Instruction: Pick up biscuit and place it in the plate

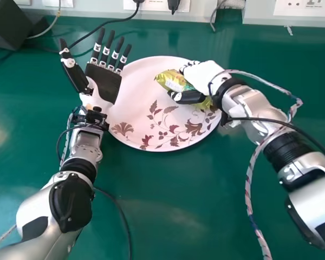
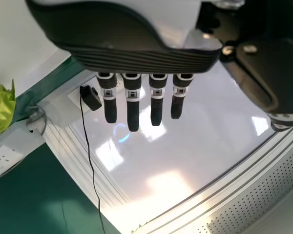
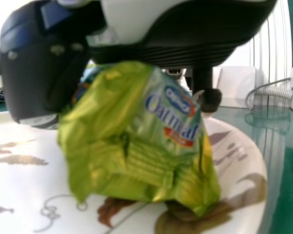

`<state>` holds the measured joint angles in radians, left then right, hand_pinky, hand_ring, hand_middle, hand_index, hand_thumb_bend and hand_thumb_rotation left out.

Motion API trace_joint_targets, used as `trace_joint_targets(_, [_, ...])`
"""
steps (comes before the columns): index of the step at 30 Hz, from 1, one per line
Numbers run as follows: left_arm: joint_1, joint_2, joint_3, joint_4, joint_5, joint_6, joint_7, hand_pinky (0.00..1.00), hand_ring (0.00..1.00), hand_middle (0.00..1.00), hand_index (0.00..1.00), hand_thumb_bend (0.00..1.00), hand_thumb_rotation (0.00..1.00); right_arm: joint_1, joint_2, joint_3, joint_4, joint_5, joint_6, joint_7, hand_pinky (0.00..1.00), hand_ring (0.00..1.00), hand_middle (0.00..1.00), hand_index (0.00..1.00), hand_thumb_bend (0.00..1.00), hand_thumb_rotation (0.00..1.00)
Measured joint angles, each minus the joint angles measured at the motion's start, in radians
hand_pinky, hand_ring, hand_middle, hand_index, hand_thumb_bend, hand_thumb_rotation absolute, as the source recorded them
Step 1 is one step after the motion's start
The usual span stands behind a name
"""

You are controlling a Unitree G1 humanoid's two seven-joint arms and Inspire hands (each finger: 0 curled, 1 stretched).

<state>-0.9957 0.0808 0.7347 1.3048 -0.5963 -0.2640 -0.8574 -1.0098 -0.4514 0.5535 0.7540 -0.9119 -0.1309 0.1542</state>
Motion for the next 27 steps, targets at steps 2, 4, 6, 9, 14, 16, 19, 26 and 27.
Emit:
trace_joint_targets(2, [0.000, 0.000, 0.000, 0.000, 0.000, 0.000, 0.000, 0.83, 0.84, 0.89, 0.90, 0.93, 0.27, 0.000, 0.000, 0.004, -0.001, -0.001, 0.006, 0.001, 0.00, 0.00, 0.00, 0.49, 0.49, 0.10])
trace_joint_targets(4, [0.000, 0.000, 0.000, 0.000, 0.000, -0.004, -0.002, 0.83, 0.83, 0.88, 0.90, 0.94, 0.28, 0.000, 0.000, 0.010, -0.001, -0.004, 0.013, 0.001, 0.00, 0.00, 0.00, 0.49, 0.49, 0.10])
trace_joint_targets(6, [0.000, -0.001, 0.000, 0.000, 0.000, -0.005, -0.002, 0.83, 0.83, 0.88, 0.90, 0.93, 0.30, -0.002, 0.001, 0.016, -0.001, -0.006, 0.021, 0.001, 0.00, 0.00, 0.00, 0.49, 0.49, 0.10])
trace_joint_targets(9, [0.001, -0.001, -0.001, 0.000, 0.002, -0.006, 0.000, 0.81, 0.83, 0.88, 0.90, 0.94, 0.34, -0.007, 0.005, 0.029, -0.003, -0.022, 0.035, 0.001, 0.00, 0.00, 0.00, 0.49, 0.49, 0.10])
trace_joint_targets(14, [0.003, -0.003, -0.003, 0.000, 0.007, -0.011, 0.000, 0.82, 0.83, 0.88, 0.91, 0.93, 0.39, -0.019, 0.014, 0.046, -0.007, -0.028, 0.074, 0.024, 0.00, 0.00, 0.00, 0.53, 0.61, 0.58])
trace_joint_targets(16, [0.003, -0.003, -0.004, 0.000, 0.008, -0.013, 0.000, 0.82, 0.83, 0.88, 0.91, 0.93, 0.41, -0.023, 0.018, 0.052, -0.013, -0.034, 0.089, 0.037, 0.00, 0.00, 0.00, 0.55, 0.62, 0.69])
trace_joint_targets(19, [0.005, -0.004, -0.010, 0.000, 0.017, -0.026, 0.000, 0.80, 0.82, 0.87, 0.90, 0.94, 0.43, -0.027, 0.022, 0.060, -0.023, -0.041, 0.117, 0.054, 0.00, 0.00, 0.00, 0.56, 0.65, 0.78])
trace_joint_targets(26, [0.005, -0.010, -0.010, 0.000, 0.026, -0.051, 0.000, 0.83, 0.83, 0.87, 0.89, 1.00, 0.56, -0.026, 0.028, 0.063, -0.029, -0.042, 0.154, 0.057, 0.00, 0.00, 0.94, 0.66, 0.72, 0.94])
trace_joint_targets(27, [0.005, -0.011, -0.010, 0.000, 0.026, -0.057, -0.002, 0.83, 0.83, 0.87, 0.89, 1.00, 0.58, -0.025, 0.028, 0.064, -0.031, -0.043, 0.166, 0.065, 0.00, 0.00, 0.97, 0.70, 0.74, 0.95])
